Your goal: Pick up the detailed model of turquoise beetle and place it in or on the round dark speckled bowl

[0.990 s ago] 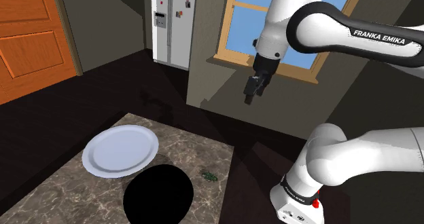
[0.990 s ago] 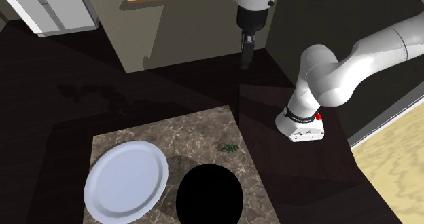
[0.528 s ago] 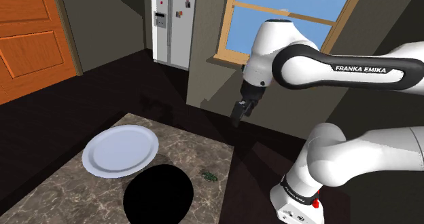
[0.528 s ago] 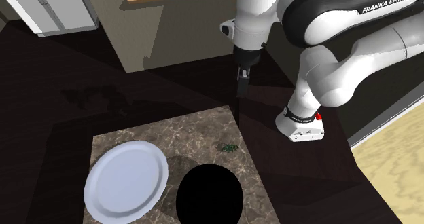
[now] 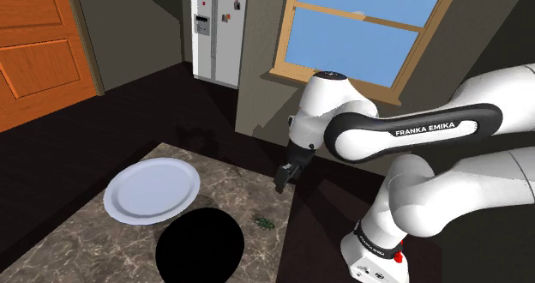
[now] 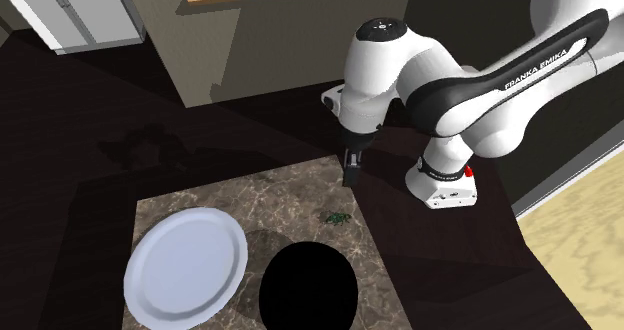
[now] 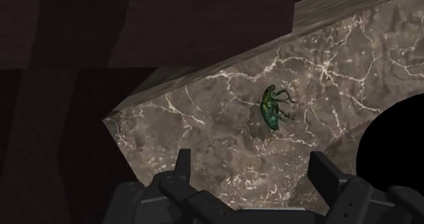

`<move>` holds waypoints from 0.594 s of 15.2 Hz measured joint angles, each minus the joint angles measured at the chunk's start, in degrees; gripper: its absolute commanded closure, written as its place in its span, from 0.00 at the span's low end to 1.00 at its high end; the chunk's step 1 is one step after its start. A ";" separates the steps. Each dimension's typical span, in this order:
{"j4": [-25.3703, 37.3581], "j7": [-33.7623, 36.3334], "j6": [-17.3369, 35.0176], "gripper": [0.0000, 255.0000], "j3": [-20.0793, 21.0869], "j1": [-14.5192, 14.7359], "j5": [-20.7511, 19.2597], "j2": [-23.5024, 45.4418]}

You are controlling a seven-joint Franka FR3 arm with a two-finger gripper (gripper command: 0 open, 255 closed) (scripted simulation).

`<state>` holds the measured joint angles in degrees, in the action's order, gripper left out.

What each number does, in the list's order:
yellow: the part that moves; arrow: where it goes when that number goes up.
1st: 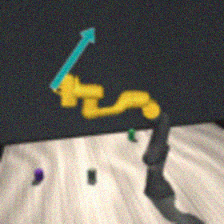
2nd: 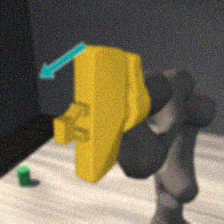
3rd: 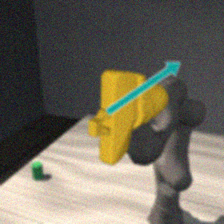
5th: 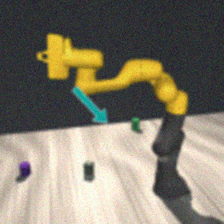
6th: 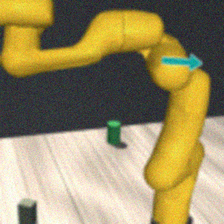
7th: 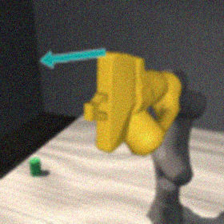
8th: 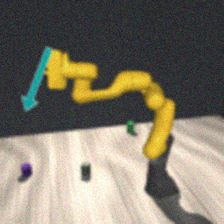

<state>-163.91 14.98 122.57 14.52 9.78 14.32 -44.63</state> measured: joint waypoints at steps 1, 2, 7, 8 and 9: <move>-0.69 0.36 2.28 0.00 0.69 0.47 0.79 1.29; -1.32 0.86 4.38 0.00 1.47 1.07 1.64 2.47; -3.47 3.38 19.26 0.00 6.40 3.78 6.17 13.85; -3.22 3.87 22.02 0.00 7.30 4.02 6.72 16.52; -3.62 4.09 24.29 0.00 7.86 4.39 7.32 18.14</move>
<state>-167.53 19.06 146.86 22.39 14.17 21.63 -26.48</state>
